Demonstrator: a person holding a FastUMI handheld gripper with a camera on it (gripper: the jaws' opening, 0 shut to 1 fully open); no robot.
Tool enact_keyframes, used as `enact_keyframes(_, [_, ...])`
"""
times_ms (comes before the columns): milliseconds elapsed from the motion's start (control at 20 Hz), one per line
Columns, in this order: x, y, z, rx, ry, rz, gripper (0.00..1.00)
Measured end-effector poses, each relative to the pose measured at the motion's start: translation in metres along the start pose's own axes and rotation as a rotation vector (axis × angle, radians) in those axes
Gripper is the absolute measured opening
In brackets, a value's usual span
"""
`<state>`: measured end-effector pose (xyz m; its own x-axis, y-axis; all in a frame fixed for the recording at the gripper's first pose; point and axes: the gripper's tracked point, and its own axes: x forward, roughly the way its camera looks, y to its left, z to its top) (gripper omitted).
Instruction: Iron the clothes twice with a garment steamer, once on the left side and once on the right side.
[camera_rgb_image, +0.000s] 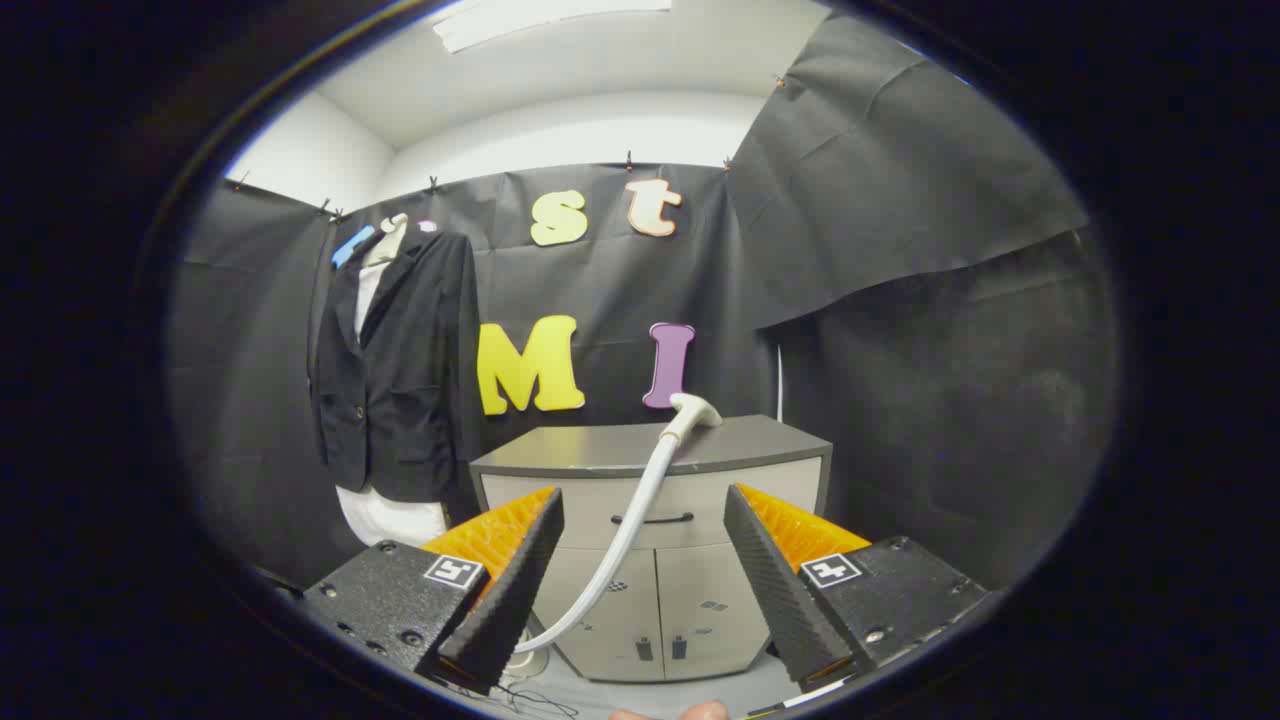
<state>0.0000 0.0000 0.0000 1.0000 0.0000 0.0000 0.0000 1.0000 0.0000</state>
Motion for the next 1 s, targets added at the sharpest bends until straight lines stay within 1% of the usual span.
enact_keyframes(150, [0.004,-0.003,0.000,0.002,0.028,0.002,1.00])
enact_keyframes(600, [0.000,-0.004,0.012,0.011,0.026,-0.016,1.00])
enact_keyframes(850, [0.009,0.005,0.013,0.021,0.085,-0.045,1.00])
enact_keyframes(1000, [0.020,0.012,0.031,0.015,0.051,-0.075,1.00])
